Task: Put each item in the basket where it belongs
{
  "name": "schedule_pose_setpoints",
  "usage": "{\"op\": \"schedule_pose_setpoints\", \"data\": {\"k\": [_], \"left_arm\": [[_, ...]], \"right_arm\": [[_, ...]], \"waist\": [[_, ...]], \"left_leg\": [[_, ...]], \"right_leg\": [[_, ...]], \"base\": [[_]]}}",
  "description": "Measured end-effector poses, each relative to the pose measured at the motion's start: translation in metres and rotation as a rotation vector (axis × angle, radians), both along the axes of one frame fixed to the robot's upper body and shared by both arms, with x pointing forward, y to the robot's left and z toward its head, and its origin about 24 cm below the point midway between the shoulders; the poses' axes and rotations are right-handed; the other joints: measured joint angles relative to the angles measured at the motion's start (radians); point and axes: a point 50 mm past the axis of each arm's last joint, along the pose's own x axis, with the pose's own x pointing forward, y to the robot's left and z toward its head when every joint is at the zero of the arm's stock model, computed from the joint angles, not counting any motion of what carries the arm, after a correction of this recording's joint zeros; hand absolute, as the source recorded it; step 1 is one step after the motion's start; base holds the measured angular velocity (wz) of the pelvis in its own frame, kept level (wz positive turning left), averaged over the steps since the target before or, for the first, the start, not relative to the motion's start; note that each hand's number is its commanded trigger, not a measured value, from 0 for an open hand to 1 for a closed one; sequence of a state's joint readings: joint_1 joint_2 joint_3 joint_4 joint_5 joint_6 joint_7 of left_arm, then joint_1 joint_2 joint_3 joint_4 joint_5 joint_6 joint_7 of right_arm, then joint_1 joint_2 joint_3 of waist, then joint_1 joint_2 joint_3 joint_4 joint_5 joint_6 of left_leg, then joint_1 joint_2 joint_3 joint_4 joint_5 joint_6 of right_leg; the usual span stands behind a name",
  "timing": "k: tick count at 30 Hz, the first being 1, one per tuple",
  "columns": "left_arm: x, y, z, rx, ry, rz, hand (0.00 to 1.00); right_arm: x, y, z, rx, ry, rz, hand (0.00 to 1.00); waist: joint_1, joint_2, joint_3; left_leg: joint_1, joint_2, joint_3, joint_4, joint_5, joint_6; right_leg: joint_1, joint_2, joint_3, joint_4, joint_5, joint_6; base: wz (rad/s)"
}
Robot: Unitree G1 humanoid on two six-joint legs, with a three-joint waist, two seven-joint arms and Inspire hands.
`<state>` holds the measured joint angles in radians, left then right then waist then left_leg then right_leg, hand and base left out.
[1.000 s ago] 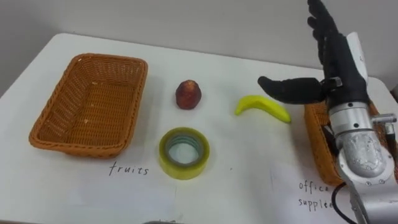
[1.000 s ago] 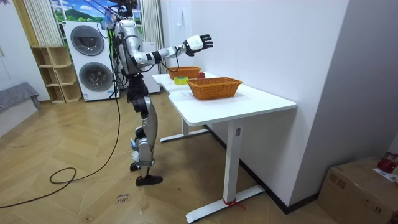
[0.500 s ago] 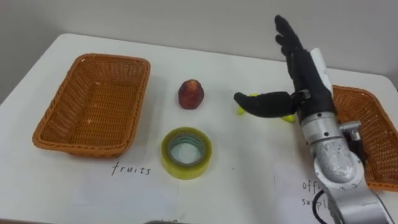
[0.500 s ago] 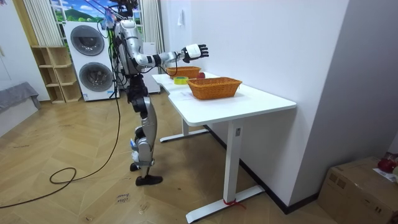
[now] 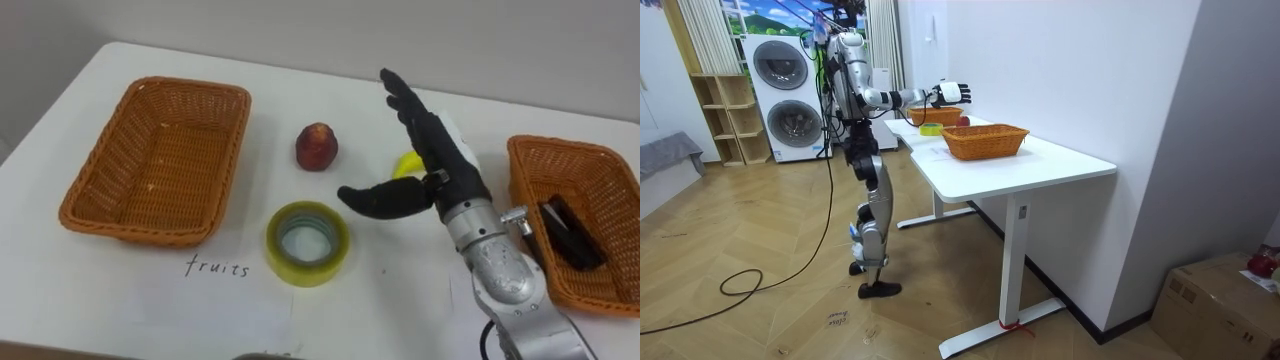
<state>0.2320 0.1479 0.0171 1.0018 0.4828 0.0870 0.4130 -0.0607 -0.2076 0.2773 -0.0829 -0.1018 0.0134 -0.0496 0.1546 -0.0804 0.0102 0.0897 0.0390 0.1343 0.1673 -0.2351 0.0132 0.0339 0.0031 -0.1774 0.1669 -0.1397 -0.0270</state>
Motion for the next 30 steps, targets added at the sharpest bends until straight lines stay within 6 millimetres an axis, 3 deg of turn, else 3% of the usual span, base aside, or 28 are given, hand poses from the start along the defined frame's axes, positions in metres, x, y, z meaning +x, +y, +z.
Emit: {"op": "schedule_pose_setpoints", "data": {"k": [15,22,30], "left_arm": [[0.001,0.0,0.0,0.01,-0.007,-0.002,0.0],[0.0,-0.001,0.0,0.006,-0.003,-0.001,0.0],[-0.002,-0.002,-0.001,-0.001,0.009,0.002,0.0]], "right_arm": [[-0.001,0.006,-0.008,0.025,0.043,0.018,0.0],[-0.001,0.006,-0.009,0.027,0.047,0.017,0.0],[0.0,0.003,-0.021,0.006,0.093,0.004,0.0]], "waist": [[0.022,-0.002,-0.0003],[0.021,0.011,-0.0088],[0.02,0.01,-0.0084]], "left_leg": [[-0.018,0.0,-0.003,0.003,0.003,0.002],[-0.017,-0.001,-0.006,0.003,0.006,0.001],[-0.007,-0.001,-0.007,0.003,0.007,0.0]], "right_leg": [[-0.013,-0.003,-0.009,0.001,0.0,0.0],[-0.012,-0.005,-0.013,0.001,0.0,0.0],[0.001,-0.005,-0.016,0.001,0.0,0.0]], "base": [[0.01],[0.01],[0.0]]}}
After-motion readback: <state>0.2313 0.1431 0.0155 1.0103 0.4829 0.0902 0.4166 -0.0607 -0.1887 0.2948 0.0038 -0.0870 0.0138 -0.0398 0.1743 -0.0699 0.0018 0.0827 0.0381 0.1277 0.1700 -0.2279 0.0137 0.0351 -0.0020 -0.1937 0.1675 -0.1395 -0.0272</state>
